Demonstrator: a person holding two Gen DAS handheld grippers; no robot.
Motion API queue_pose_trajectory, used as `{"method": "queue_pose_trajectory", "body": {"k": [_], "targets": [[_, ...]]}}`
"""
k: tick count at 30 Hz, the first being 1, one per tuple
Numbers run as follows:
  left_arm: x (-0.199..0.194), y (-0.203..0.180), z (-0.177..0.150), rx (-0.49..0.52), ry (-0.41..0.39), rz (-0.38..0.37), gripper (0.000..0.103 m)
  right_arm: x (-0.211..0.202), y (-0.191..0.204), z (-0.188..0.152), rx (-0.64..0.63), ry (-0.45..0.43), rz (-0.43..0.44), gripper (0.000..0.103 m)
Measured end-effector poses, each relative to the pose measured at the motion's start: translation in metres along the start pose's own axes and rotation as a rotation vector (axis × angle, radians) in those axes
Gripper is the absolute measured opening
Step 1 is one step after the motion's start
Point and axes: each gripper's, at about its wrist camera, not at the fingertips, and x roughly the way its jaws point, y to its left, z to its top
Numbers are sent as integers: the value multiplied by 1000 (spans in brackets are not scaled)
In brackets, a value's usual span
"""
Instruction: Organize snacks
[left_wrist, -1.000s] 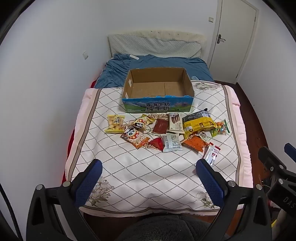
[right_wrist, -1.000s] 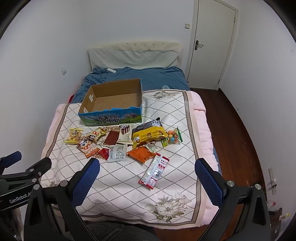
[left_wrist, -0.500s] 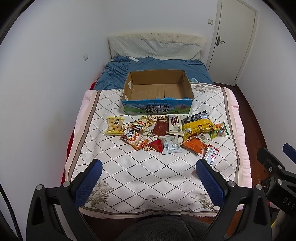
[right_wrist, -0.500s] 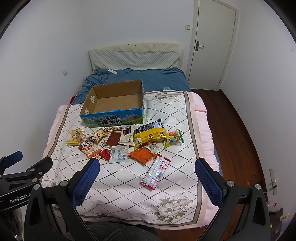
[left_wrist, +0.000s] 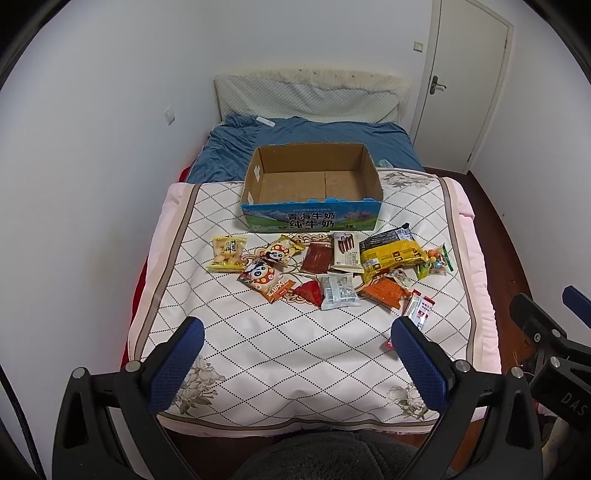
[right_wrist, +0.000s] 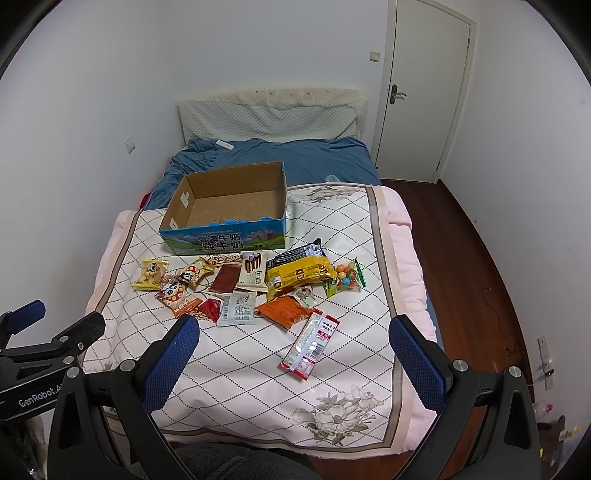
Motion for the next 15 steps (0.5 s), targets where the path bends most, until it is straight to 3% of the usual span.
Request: {"method": "queue_pose_trajectory", "body": {"k": [15], "targets": [[-2, -1, 0, 2, -4, 1, 103, -1, -1, 1, 1, -3, 2, 103]]}}
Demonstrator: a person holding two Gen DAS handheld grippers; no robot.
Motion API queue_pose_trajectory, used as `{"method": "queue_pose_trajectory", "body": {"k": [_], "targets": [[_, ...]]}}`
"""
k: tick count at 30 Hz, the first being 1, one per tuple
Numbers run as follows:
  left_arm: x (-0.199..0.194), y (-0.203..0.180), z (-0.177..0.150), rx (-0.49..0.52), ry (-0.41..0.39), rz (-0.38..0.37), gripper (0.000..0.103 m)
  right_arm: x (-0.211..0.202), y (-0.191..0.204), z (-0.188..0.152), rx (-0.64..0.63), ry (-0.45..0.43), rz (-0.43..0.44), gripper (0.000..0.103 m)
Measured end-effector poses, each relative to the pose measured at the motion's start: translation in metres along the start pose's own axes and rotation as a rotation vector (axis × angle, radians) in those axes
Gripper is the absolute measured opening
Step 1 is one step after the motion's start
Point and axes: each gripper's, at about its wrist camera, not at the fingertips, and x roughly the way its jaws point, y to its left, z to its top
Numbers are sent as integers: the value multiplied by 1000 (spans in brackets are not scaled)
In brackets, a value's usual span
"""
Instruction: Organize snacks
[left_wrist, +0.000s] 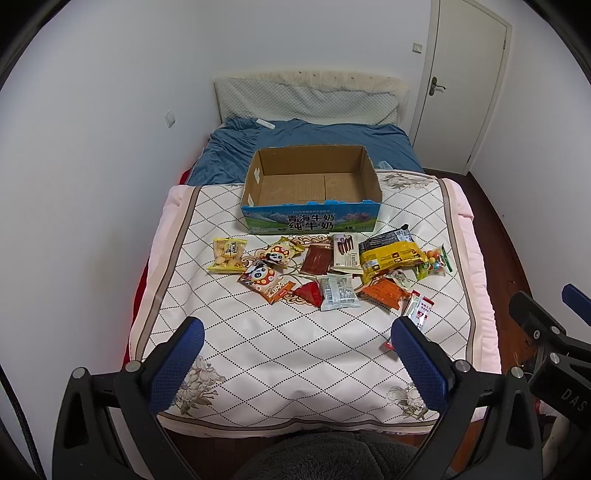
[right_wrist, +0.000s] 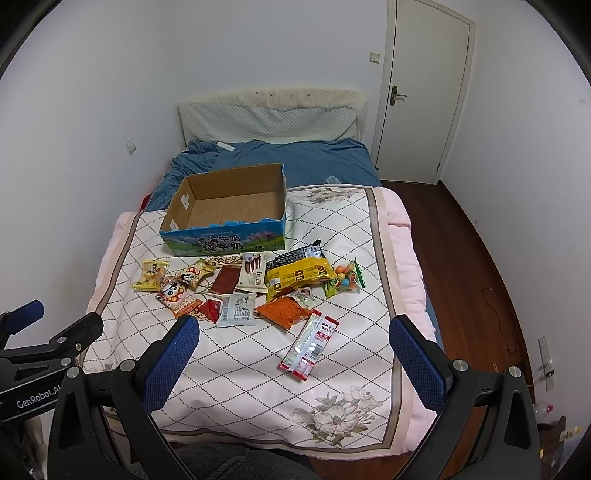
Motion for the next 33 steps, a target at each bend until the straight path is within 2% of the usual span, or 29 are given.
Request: {"method": "queue_pose_trajectory", "body": {"k": [33], "targets": [[-3, -3, 1, 3, -2, -1, 103, 5, -1, 3, 1, 4, 9, 103]]}}
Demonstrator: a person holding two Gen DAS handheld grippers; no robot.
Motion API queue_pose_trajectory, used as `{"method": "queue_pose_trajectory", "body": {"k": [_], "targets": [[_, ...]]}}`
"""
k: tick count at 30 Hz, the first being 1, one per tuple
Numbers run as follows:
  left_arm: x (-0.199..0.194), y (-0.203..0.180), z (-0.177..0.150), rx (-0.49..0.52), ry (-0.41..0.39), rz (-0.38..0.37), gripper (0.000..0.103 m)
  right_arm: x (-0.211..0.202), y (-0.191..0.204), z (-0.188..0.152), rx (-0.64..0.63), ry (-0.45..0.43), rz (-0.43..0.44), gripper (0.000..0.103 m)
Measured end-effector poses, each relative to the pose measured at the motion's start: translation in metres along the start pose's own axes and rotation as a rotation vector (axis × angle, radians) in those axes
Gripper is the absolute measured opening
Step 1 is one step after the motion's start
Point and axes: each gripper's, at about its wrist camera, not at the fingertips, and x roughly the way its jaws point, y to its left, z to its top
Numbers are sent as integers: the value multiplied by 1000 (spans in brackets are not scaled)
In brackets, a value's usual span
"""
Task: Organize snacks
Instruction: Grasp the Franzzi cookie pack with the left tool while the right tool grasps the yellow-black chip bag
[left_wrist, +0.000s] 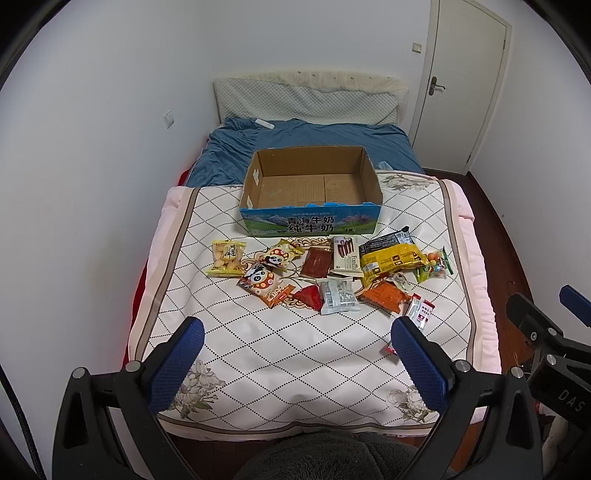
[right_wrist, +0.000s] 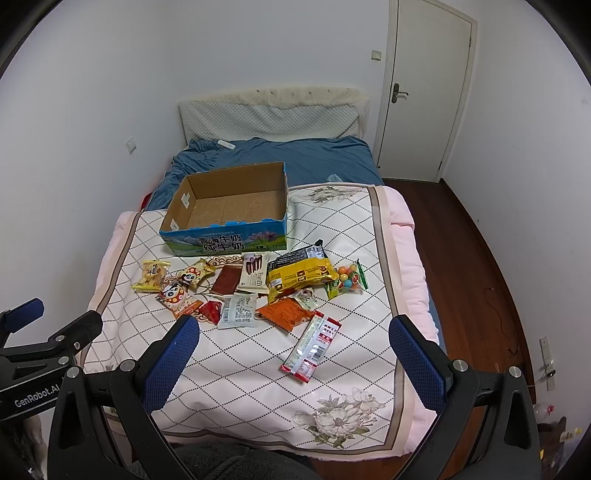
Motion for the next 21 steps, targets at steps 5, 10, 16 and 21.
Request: {"method": "queue_pose_trajectory", "body": {"k": [5, 10, 16, 21], "targets": [[2, 0, 1, 0, 3, -1, 103, 7, 0, 1, 3, 9, 6, 103], [17, 7, 13, -16, 6, 23, 103, 29, -5, 3, 50, 43, 25, 103], [79, 15, 27, -68, 60, 63, 103, 112, -32, 9, 228, 179, 127, 103], [145, 20, 39, -114, 123, 108, 103, 217, -57, 16, 380, 298, 180, 103]]}}
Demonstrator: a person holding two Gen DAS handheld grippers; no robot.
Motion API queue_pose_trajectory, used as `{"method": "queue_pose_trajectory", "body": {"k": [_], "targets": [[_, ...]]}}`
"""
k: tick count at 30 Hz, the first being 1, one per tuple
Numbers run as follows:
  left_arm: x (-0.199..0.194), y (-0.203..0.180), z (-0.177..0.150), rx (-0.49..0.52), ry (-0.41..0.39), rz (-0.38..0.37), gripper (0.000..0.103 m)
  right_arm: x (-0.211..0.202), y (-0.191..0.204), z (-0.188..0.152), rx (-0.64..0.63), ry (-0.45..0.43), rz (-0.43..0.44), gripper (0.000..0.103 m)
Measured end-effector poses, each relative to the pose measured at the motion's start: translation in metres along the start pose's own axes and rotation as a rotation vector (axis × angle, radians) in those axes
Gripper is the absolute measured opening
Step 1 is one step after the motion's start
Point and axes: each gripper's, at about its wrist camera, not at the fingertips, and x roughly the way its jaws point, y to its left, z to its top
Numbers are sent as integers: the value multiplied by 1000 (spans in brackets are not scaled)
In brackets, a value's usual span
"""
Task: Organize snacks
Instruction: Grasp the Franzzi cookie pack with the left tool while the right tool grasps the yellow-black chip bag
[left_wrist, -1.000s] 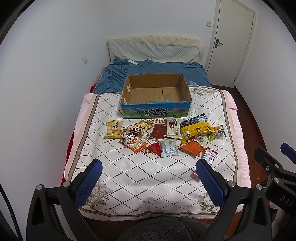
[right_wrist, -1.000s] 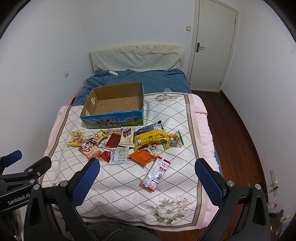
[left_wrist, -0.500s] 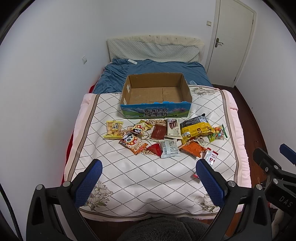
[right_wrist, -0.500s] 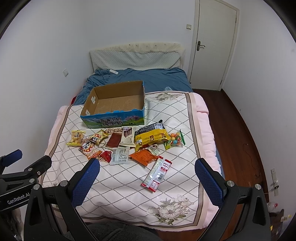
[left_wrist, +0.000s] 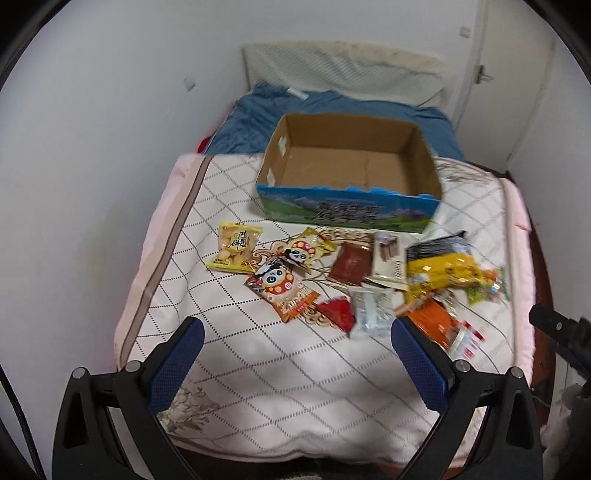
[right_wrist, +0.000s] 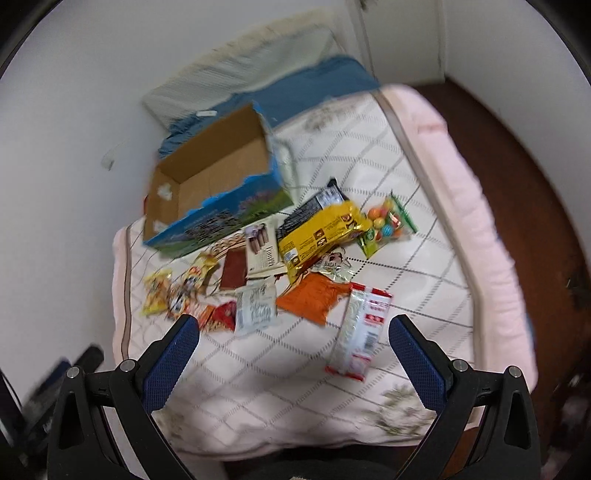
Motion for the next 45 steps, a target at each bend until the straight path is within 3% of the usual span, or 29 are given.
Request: {"method": "queue_pose_trajectory", "body": {"k": [8, 13, 18, 22, 24, 27, 35, 41, 45], "targets": [[104, -17, 30, -75, 125, 9, 103, 133, -40, 61, 164, 113, 42, 101], [159, -34, 44, -98, 202, 2, 103, 200, -57, 80, 238, 189, 107, 72], [199, -54, 53, -74, 257, -3, 103, 241, -60, 86, 306, 225, 183, 72], [220, -66, 58, -66, 290, -8, 103, 258, -54, 89, 335, 208, 228, 70], [227, -71, 61, -57, 299, -8, 103, 260, -49, 93, 316, 198, 228, 56], [233, -83, 64, -35, 313, -23, 103, 256, -41, 97, 241, 189, 212, 47], [251, -127, 77, 45, 362, -102, 103, 227, -46, 121, 66, 290, 113, 46], [273, -162, 85, 143, 396, -95, 103, 220, -49, 143, -61, 352, 74, 46], [286, -178, 88, 185, 416, -85, 101, 224, -57, 148, -78, 380, 67, 46]]}}
